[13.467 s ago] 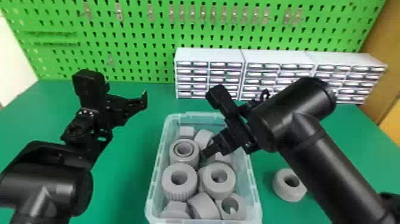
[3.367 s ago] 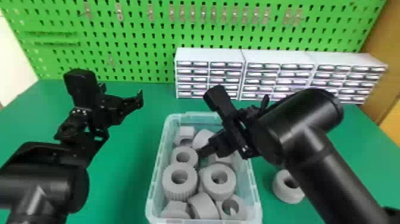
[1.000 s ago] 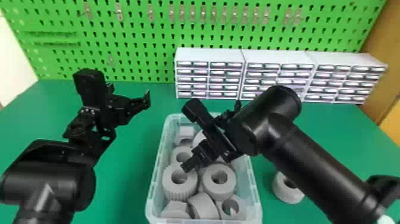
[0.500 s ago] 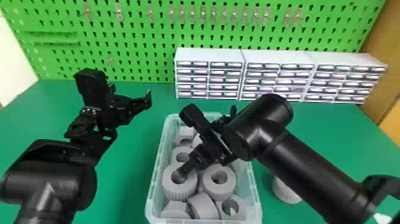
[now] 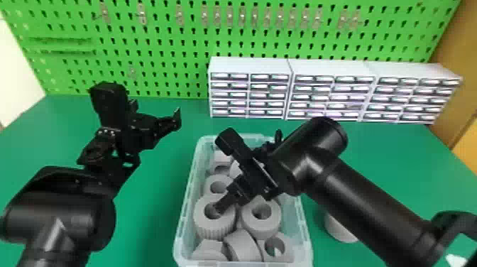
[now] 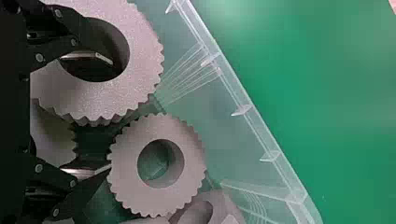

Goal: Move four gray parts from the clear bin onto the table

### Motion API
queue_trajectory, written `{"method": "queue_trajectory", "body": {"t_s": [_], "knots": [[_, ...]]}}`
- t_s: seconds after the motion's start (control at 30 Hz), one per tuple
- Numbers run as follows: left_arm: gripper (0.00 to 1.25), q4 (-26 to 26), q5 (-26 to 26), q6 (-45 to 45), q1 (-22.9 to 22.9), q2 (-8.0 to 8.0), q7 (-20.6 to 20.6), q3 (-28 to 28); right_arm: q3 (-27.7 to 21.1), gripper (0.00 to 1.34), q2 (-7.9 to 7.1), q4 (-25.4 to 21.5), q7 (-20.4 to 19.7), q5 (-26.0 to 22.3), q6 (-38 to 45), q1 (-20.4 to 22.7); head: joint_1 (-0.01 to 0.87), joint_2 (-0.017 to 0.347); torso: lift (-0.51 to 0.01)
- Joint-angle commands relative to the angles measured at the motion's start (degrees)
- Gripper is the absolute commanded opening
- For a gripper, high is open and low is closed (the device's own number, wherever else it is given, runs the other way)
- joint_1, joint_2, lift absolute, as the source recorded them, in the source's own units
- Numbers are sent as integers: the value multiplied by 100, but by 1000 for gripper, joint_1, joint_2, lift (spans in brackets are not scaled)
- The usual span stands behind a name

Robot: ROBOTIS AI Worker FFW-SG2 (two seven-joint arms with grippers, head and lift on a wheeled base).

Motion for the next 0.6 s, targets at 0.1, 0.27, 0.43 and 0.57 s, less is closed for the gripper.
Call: {"method": "queue_trajectory", "body": {"t_s": [0.1, 0.27, 0.43, 0.57], "knots": [[1143, 3, 0, -8, 9, 0, 0, 0, 26, 572, 2, 3, 9, 51, -49, 10, 678, 34, -50], [1143, 3, 9, 1, 9, 0, 0, 9, 44, 252, 2, -190, 9, 358, -181, 71, 678, 34, -50], [1143, 12, 9, 1, 0, 0, 0, -9, 123, 250, 11, -357, 9, 666, -225, 98, 678, 34, -50], [1143, 12, 9, 1, 0, 0, 0, -9, 105, 250, 11, -357, 9, 666, -225, 98, 678, 34, -50]]}}
